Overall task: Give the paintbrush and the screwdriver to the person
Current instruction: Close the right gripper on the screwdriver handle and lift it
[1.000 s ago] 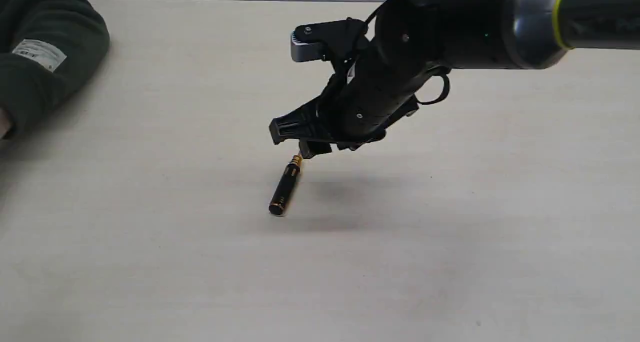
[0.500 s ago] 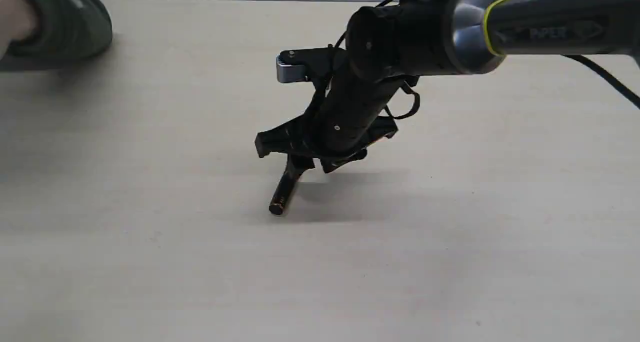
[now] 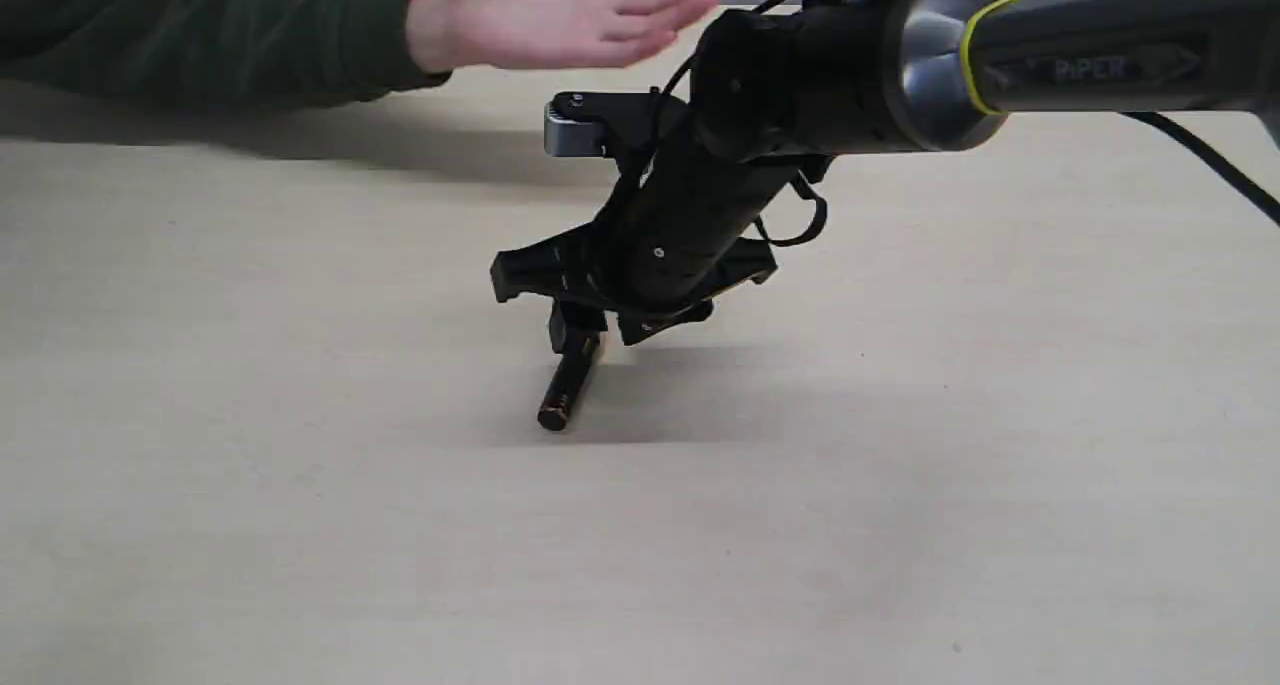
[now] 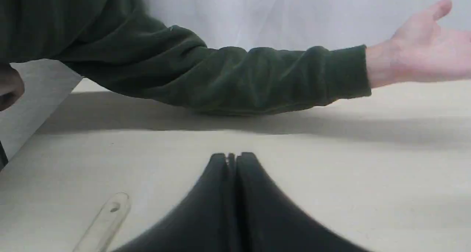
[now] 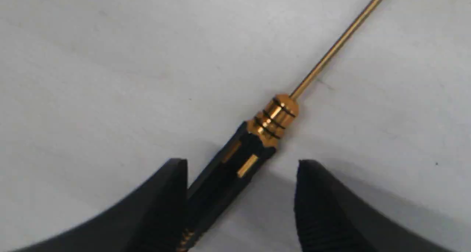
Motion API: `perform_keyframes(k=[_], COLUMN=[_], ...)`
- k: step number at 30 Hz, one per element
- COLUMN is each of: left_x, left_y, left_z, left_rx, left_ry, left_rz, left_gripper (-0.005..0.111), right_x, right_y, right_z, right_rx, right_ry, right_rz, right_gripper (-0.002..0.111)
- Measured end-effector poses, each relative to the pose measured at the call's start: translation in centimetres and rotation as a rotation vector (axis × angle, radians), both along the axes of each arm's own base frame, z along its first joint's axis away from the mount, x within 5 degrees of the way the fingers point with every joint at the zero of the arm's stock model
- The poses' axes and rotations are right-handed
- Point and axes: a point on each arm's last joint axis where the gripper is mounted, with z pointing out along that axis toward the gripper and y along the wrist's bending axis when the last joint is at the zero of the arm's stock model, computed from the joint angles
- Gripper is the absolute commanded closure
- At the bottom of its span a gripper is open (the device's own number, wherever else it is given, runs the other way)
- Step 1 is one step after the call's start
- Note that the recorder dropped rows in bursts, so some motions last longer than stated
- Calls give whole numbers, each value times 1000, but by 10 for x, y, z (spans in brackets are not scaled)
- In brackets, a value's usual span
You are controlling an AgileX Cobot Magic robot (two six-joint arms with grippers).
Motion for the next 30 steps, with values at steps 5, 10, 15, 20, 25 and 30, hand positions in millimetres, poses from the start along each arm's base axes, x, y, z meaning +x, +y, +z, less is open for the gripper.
perform_keyframes(k=[5,10,15,20,25,30], left_x=[0,0,0,0,0,0], left_y=[0,0,0,0,0,0], left_z=[0,0,0,0,0,0], left_rx=[0,0,0,0,0,0], left_ry=[0,0,0,0,0,0], left_rz=[0,0,0,0,0,0], left_gripper=[107,107,107,107,107,107], right_x=[1,4,6,6,5,5], right_y=[1,3,5,5,2,-4], right_z=[-1,-13,-21,-21,-22,-23], right_rx=[2,-7,-9,-7,-37,-123], right_ry=[4,28,46,49,50,52], right_rz=[-5,-16,-29,-39,-36,-18], right_gripper=[61,61,61,61,67,73])
